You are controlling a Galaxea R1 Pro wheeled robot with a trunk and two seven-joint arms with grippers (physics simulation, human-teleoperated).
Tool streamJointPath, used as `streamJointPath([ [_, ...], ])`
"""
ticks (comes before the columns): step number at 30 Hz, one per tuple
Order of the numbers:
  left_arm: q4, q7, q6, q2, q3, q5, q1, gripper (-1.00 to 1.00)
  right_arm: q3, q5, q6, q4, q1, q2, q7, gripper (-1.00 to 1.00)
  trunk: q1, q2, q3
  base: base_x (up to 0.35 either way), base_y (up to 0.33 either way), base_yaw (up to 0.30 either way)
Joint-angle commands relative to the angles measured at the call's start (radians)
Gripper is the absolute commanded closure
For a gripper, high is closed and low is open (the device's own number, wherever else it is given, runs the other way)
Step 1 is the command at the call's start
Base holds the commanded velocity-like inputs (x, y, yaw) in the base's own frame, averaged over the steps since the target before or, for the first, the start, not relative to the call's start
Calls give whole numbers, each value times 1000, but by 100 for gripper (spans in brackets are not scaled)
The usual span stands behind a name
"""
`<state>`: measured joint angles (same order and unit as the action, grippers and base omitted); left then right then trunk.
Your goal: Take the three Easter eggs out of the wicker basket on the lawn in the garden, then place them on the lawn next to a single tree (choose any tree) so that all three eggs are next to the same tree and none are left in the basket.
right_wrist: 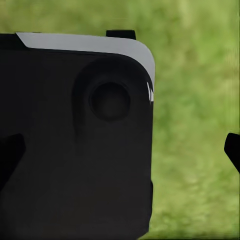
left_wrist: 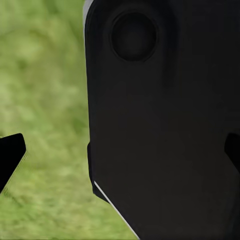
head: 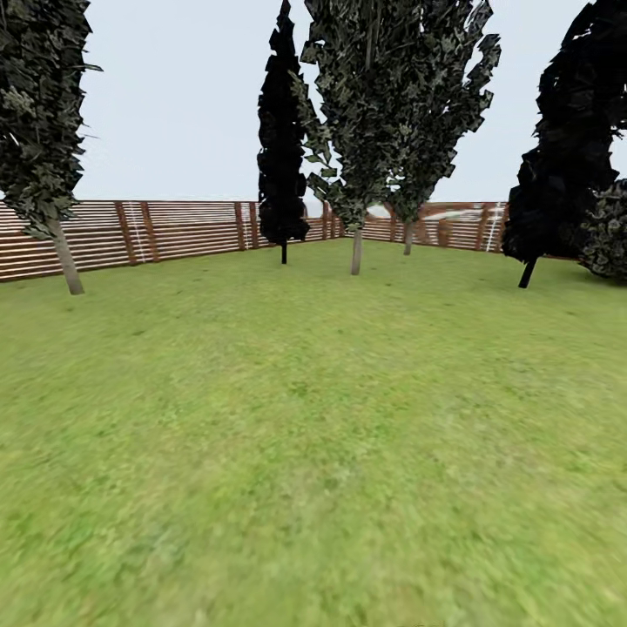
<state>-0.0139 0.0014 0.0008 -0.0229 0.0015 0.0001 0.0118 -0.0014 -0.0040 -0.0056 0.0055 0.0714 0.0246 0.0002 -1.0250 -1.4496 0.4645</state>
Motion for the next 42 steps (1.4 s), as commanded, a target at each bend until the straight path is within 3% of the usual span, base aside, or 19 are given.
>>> streamJointPath([
  [1,-1,0,1,0,0,-1,0,-100,0,0,-1,1,1,0,0,-100,0,0,1,80,29,-300],
  [17,-1,0,4,3,-1,-2,0,-100,0,-2,-1,1,1,1,0,-100,0,0,1,306,14,-300],
  [23,-1,0,-1,2,-3,-5,0,-100,-1,-3,-2,1,1,1,0,-100,0,0,1,104,-25,-300],
  [42,-1,8,1,4,-1,-5,0,-100,-2,-5,-2,1,1,1,0,-100,0,0,1,217,-227,-300],
])
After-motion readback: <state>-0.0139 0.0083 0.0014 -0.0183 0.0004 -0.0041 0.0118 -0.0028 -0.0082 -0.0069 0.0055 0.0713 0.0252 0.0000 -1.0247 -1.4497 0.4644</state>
